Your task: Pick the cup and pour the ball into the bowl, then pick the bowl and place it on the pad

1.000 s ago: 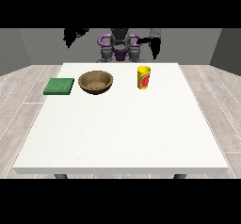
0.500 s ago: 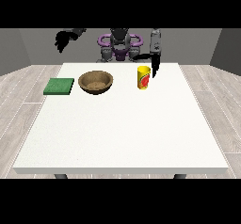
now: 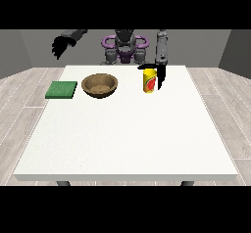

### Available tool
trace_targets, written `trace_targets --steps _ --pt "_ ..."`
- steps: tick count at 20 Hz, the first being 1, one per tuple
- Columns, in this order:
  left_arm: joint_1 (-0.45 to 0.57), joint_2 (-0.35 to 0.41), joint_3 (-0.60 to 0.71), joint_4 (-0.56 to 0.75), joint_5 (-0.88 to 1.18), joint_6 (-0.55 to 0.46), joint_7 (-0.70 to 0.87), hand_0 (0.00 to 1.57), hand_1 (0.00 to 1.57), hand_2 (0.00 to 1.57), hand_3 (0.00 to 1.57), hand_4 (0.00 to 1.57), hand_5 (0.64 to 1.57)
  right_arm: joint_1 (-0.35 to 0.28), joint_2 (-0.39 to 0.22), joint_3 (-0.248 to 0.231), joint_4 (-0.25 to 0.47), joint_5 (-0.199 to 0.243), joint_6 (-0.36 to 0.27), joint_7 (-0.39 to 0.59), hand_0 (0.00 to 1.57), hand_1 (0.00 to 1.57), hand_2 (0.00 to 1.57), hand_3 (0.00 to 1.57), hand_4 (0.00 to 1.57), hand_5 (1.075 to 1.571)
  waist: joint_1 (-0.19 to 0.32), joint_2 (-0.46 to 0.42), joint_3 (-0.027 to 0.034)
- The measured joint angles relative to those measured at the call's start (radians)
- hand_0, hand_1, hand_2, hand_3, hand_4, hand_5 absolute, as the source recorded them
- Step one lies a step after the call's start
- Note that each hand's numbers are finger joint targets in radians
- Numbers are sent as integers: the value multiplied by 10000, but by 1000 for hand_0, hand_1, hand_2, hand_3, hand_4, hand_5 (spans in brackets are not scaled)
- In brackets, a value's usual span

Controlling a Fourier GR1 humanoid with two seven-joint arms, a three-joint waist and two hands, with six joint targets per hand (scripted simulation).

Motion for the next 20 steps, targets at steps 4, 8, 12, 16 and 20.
trace_targets --steps 4,8,12,16,20 --pt "-481 170 467 1259 138 20 -919 698 698 639 0 1006 1553 -138 -184 -91 -112 -201 162 126 0 0 0 0 679 1569 -260 263 -1" --pt "-693 159 573 2051 -301 924 -1785 1252 1252 1571 1571 1328 1491 -408 -529 -324 -318 -664 504 292 0 0 0 158 648 1569 -680 657 3" --pt "-844 401 820 2603 -551 1685 -2502 1284 1284 1571 1571 1381 1449 -481 -841 -567 -646 -1151 686 753 0 0 0 166 637 1566 -967 680 53" --pt "-1019 369 591 2864 -948 2322 -1994 1276 1276 1571 1571 1391 1436 -317 -1217 -998 -34 -1477 1078 787 0 0 0 269 640 1568 -862 127 41" --pt "-1330 83 -230 2838 -1913 3267 -794 1286 1286 1571 1571 1413 1467 -235 -1452 -1199 769 -1539 1256 930 0 0 0 314 629 1563 -604 -746 26"
